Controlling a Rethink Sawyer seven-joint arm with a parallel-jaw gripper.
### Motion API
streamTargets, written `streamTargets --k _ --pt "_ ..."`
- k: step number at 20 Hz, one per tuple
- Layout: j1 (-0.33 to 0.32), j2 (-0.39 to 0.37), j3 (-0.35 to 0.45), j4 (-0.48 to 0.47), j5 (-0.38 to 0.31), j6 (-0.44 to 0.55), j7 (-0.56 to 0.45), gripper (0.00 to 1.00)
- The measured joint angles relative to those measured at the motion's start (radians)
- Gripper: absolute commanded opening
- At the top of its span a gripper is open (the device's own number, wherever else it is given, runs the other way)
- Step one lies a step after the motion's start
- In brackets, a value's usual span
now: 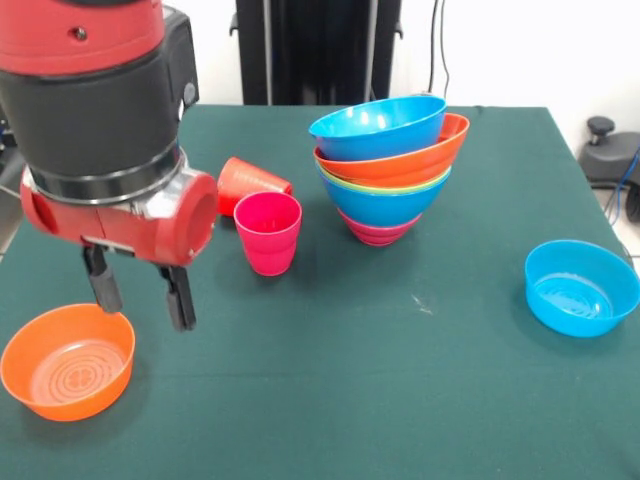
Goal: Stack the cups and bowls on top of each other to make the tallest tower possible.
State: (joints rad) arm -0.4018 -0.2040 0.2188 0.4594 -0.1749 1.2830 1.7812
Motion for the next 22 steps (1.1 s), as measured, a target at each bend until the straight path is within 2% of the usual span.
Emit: streamTargets --k 5,8,16,22 --pt "0.012 0.074 0.065 -0.139 -0.063 0.058 -0.095 1.0" --pt "0.017 0.1 0.087 -0.181 -0.093 0.066 -0.12 1.0" --pt "0.017 0.124 0.08 -0.204 -0.133 0.067 -0.125 1.0" --pt "0.016 0.118 0.017 -0.196 -0.135 0.067 -0.125 1.0"
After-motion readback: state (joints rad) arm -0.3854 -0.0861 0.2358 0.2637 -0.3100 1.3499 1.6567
